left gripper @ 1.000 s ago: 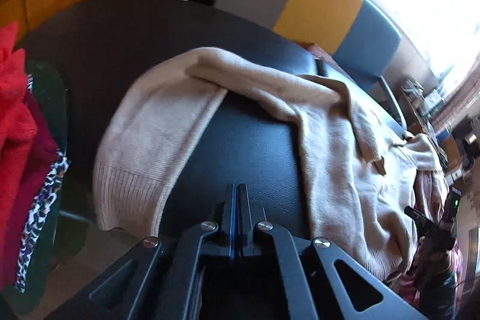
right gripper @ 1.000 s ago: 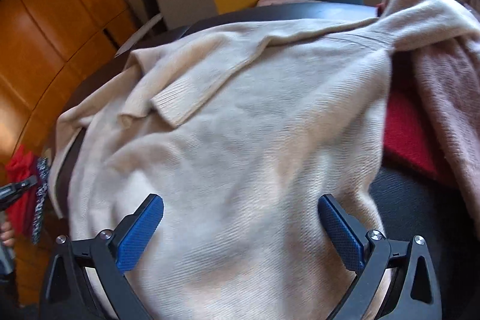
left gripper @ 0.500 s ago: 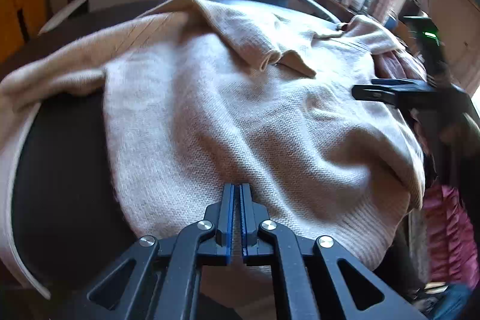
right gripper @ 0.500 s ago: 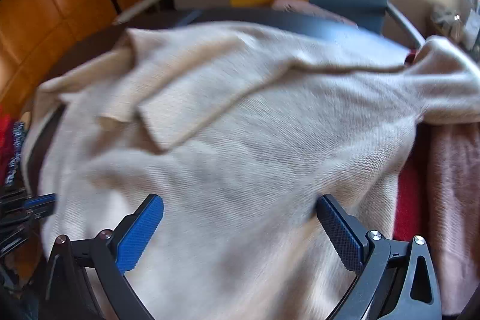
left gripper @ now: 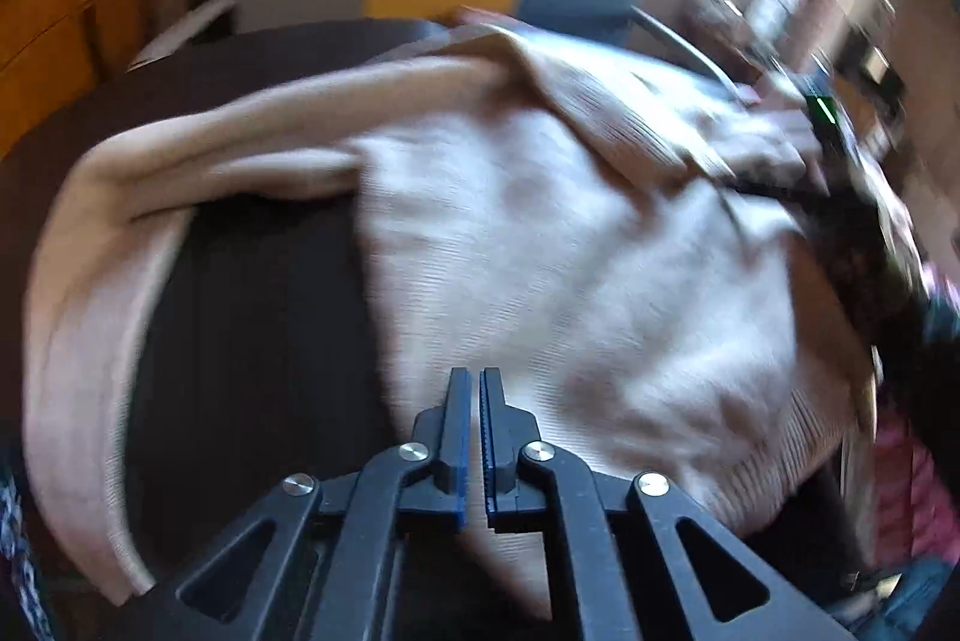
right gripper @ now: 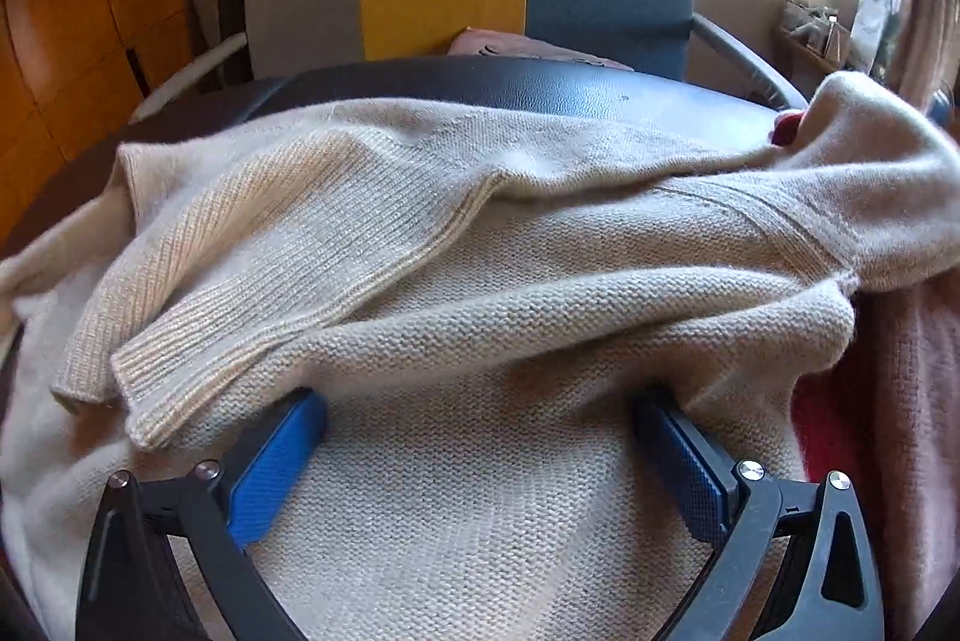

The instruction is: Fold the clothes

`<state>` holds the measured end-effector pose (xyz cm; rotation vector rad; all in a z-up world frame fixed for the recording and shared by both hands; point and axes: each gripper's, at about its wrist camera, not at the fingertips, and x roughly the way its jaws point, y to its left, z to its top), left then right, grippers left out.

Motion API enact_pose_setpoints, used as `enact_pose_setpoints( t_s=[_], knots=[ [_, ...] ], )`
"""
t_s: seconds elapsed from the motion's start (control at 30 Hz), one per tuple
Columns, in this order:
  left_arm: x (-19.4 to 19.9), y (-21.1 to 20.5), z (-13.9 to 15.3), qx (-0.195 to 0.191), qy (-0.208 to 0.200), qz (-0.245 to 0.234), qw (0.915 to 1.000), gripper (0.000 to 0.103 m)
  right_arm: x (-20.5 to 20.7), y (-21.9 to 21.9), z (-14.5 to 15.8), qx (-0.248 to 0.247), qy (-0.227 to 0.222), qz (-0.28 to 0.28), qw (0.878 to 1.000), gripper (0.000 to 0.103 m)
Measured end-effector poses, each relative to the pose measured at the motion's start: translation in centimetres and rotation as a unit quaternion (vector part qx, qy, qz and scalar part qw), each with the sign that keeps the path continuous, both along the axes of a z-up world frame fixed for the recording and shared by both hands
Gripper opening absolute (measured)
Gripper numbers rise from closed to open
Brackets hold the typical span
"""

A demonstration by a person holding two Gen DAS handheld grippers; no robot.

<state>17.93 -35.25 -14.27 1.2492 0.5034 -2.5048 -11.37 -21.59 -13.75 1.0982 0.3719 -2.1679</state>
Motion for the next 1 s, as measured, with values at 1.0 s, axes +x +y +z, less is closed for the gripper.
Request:
enact_pose_setpoints(
  t_s=[1.0],
  knots=[
    [-1.8, -31.8, -1.9, -0.098, -0.166, 0.283, 0.9396, 0.013, -3.3, 3.7, 0.8, 0.007, 0.006, 0.004, 1.000, 0.103]
  ],
)
